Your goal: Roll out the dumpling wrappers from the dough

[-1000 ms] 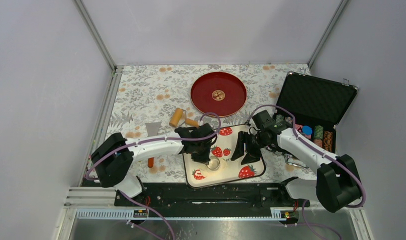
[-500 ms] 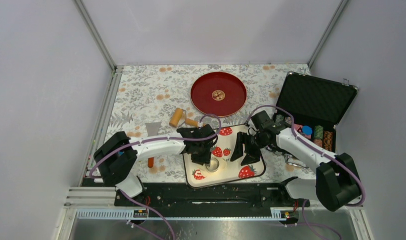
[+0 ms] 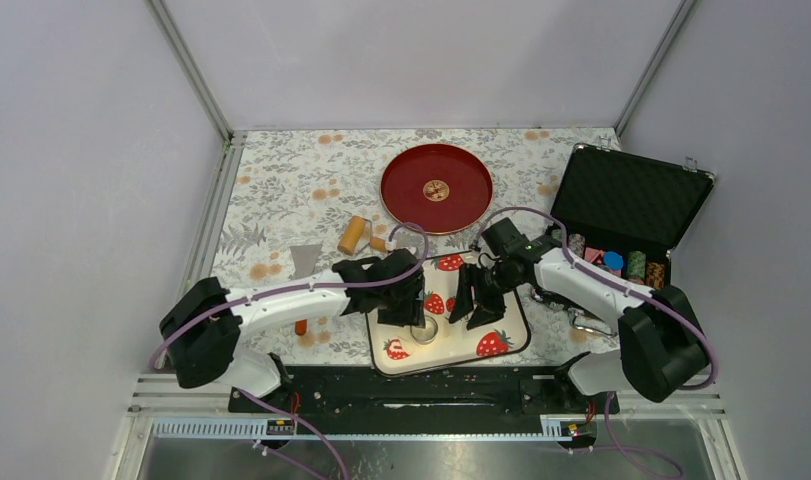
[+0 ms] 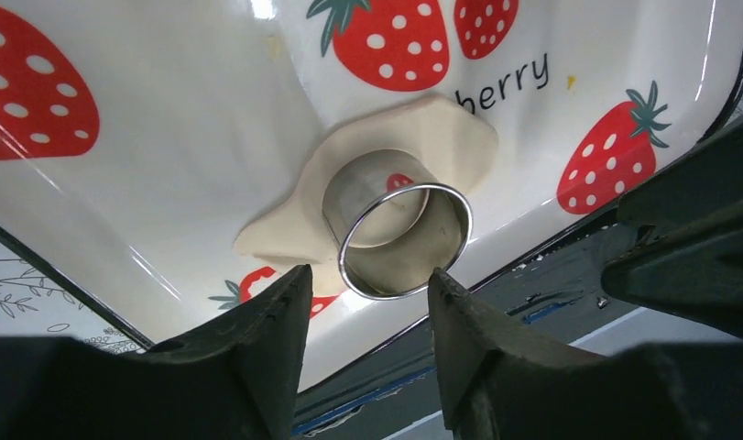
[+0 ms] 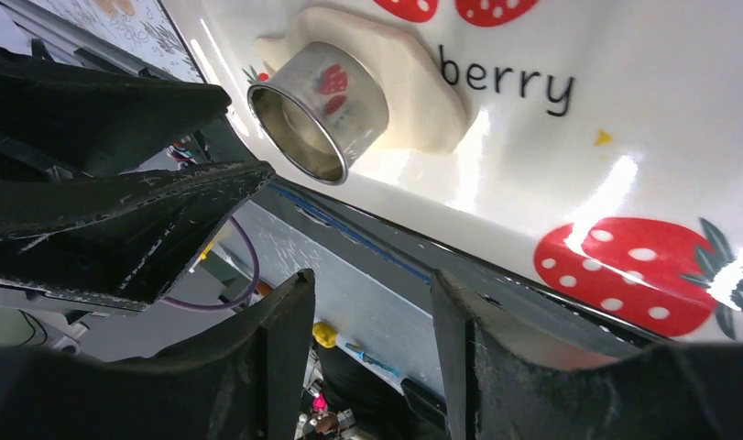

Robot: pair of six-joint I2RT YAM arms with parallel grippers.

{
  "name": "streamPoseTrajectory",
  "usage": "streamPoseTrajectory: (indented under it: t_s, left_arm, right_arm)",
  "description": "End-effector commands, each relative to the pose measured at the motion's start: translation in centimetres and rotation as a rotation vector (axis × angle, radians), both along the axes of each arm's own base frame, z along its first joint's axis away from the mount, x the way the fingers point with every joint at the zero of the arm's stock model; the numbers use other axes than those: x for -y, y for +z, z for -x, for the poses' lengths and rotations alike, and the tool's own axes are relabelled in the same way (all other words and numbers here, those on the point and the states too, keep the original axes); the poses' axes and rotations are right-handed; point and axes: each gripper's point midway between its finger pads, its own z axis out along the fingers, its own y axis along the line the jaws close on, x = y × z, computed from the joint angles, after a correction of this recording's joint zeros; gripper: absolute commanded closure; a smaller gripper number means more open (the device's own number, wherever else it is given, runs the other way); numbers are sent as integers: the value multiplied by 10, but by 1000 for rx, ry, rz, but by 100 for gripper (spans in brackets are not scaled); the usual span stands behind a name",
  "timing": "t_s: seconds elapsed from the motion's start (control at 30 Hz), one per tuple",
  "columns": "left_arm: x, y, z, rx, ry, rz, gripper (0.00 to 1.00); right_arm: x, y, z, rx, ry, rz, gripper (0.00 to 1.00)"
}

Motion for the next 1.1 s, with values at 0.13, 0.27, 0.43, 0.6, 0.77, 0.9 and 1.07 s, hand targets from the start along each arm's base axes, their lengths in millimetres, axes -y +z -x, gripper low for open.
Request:
streamPoseTrajectory:
  t_s: [0.13,0.27,0.43,0.6,0.77,0.9,1.07]
  left_arm:
    - [-5,-5,-3,-25,96,141,56]
    - [-7,-8,-4,-44,121,202,62]
    - [-5,-10,-5,-57,124,253,63]
    - [-1,-10,-5,-62,106,253,63]
    - [0,-5,-8,-46,105,258,63]
    - [0,-5,-8,-46,104,263,64]
    - [1,-7,-7,-52,98,267,70]
  right_arm:
    - [-39,4,-8,-6,57,-45,49]
    - [-48,-3,-10,-13,76,-33,52]
    - [-51,-13,-8,-35,97,-13,57]
    - [-51,-18,-1,-51,114,-5,58]
    - [-49,-15,0,-37,112,-6,59]
    - [-51,-19,1,-50,115,-6,59]
    - [-53,-27,1,-67,123,5,62]
